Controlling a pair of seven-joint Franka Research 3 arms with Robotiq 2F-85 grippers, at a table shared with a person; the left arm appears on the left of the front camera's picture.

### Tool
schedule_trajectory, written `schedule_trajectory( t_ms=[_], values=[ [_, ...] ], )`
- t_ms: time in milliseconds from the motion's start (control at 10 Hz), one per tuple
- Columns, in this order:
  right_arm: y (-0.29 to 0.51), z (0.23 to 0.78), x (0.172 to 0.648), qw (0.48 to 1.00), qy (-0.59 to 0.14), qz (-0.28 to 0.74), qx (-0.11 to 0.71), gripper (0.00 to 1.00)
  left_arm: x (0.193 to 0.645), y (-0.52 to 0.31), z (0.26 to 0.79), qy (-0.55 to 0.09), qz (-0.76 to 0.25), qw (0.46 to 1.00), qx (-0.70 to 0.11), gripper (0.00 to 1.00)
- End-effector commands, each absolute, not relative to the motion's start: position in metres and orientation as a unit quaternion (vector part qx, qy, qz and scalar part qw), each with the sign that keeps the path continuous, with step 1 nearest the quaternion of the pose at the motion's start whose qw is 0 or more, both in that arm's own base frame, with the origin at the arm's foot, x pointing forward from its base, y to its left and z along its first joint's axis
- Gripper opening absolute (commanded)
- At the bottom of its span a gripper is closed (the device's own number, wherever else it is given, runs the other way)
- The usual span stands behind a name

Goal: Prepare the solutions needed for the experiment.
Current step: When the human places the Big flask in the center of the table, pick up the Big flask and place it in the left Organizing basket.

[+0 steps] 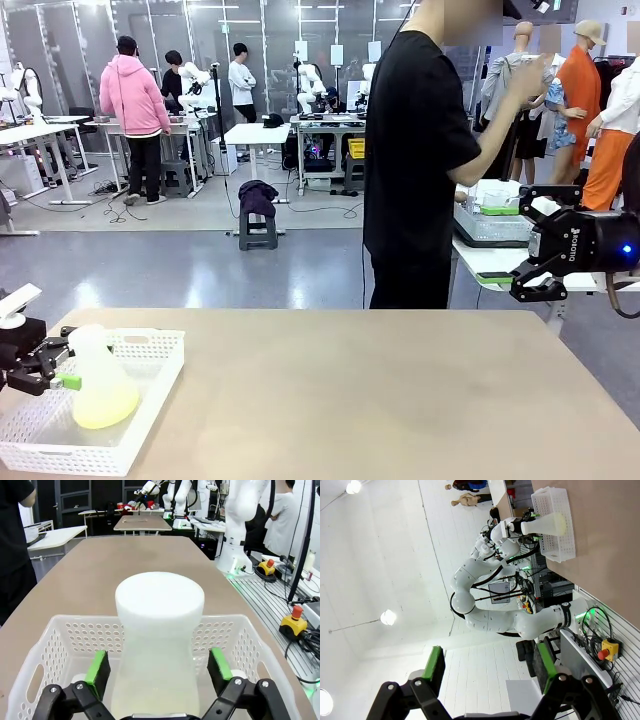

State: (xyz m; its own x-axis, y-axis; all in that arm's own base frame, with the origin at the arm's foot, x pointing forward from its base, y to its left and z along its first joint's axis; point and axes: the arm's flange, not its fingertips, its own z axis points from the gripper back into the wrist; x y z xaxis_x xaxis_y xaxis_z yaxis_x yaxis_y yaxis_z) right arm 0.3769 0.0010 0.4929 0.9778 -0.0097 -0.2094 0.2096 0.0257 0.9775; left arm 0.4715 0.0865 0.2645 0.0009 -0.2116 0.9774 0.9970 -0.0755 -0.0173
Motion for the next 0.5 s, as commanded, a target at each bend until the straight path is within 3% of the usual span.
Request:
schedule_trajectory(
  t_ms=[0,400],
  values=[
    [0.001,0.494,0.377,0.71,0.075,-0.08,0.696,0.9,0.471,0.086,0.265,-0.421,-0.568,0.531,-0.468,1.0],
    [0.001,0.494,0.377,0.71,0.075,-0.08,0.696,0.9,0.47,0.097,0.275,-0.42,-0.572,0.536,-0.457,1.0]
  ],
)
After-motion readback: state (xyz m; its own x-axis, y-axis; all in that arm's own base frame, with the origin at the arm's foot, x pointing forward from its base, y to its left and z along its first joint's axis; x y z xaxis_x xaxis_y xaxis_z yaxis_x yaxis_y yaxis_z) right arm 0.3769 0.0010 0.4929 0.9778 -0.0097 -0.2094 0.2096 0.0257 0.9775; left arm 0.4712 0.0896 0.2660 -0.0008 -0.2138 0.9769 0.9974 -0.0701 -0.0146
